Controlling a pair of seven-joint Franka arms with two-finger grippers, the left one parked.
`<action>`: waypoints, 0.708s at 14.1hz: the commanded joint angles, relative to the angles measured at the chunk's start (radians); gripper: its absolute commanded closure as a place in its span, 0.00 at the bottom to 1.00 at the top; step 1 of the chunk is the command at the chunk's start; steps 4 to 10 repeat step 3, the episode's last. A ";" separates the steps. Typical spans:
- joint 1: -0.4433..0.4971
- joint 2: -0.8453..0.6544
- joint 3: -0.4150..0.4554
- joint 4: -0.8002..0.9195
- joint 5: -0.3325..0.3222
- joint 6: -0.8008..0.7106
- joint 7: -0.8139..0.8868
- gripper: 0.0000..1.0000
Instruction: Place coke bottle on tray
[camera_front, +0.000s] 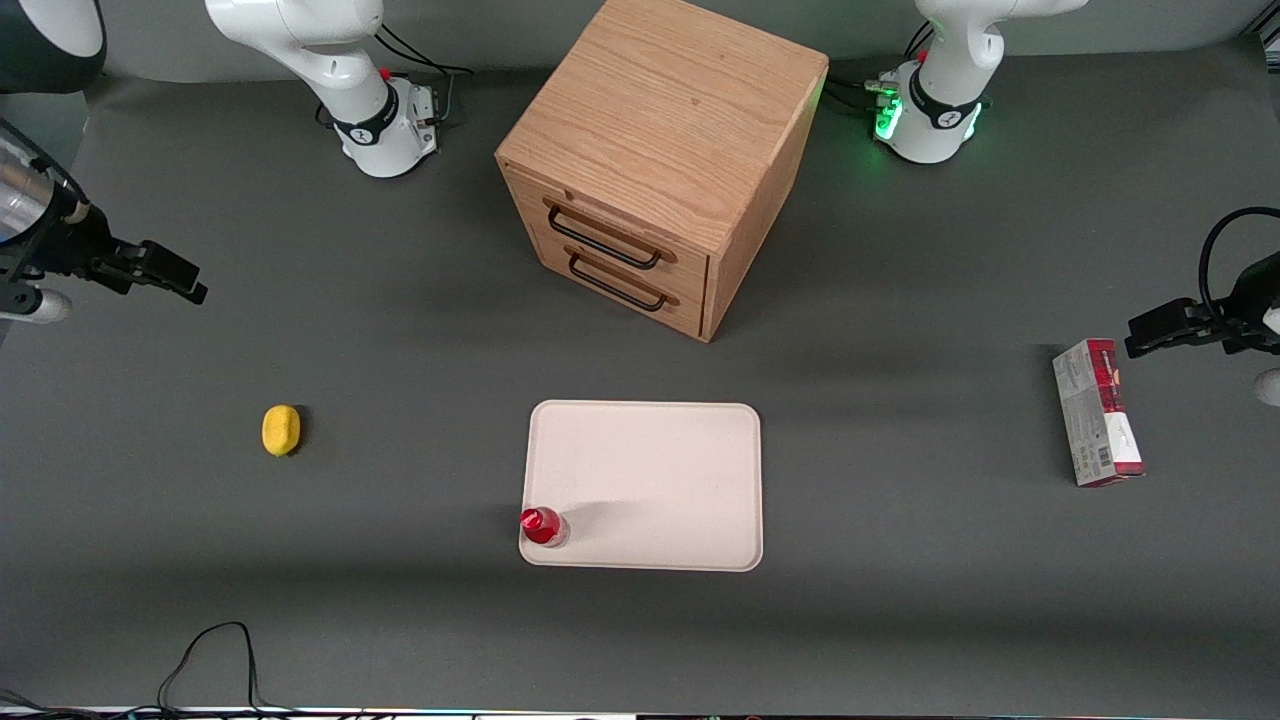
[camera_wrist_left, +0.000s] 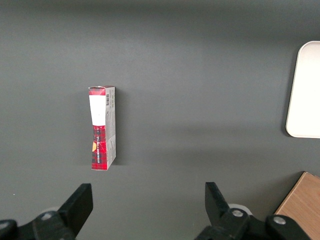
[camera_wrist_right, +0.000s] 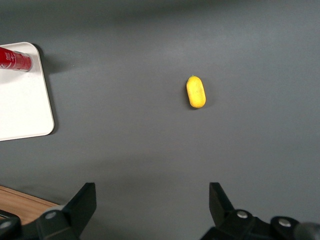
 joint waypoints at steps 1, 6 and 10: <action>0.010 -0.035 -0.011 -0.046 0.023 0.033 -0.008 0.00; 0.008 -0.033 -0.011 -0.043 0.021 0.030 -0.009 0.00; 0.008 -0.033 -0.011 -0.043 0.021 0.030 -0.009 0.00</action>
